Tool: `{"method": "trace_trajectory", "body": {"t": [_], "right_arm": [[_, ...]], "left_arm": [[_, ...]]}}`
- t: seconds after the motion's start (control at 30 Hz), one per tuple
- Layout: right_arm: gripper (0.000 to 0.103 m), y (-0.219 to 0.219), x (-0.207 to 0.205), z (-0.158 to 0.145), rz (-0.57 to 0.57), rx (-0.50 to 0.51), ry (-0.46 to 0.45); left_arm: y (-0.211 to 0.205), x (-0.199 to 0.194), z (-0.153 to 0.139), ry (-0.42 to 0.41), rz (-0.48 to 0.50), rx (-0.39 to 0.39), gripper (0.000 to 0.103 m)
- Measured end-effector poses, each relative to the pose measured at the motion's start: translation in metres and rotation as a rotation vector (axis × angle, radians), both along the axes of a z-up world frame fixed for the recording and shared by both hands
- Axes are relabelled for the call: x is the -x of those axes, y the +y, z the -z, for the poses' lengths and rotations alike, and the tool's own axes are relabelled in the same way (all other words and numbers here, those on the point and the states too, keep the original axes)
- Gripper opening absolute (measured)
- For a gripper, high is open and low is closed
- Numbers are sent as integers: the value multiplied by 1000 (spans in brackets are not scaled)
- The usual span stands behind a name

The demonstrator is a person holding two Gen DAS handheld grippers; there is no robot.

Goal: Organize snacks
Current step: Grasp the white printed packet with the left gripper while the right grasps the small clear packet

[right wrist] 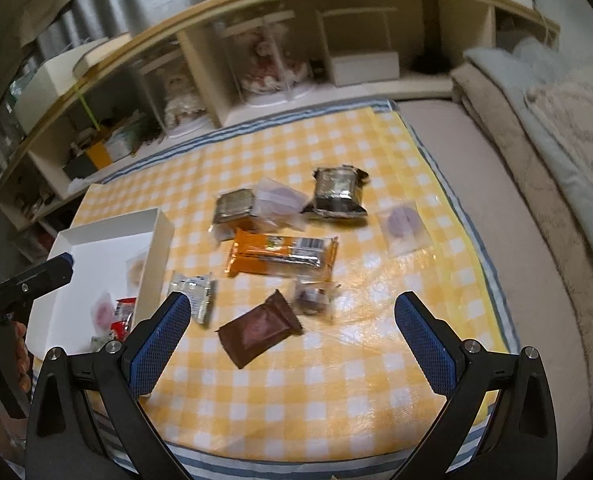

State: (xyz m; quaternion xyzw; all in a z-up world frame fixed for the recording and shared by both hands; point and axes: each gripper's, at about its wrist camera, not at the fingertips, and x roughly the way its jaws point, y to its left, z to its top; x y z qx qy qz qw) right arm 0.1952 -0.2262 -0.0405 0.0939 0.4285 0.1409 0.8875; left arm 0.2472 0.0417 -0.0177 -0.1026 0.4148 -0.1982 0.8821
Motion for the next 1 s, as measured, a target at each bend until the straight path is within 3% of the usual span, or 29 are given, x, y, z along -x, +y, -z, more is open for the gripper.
{"method": "trace_trajectory", "body": {"t": [0.13,0.27,0.43,0.6,0.77,1.0], "right_arm": [[103,-11,-14,18,19,-51,60],[103,-23,-29,36,48,-103,127],[82,-30,-49,55,66,-219,187],[70,-15,-63,76,26,-197,236],[69,-1,-70,94,1,-165,279],[66,12,-76,108,3,-118,308]], "left_arm": [[-17,-40,15,20,89,9,101],[-32,-81,41,72,168,-64,100],[-50,-116,77,175,267,-202,98],[-72,-125,98,226,373,-328,97],[-93,-120,118,266,480,-469,97],[-114,-104,131,308,606,-572,87]]}}
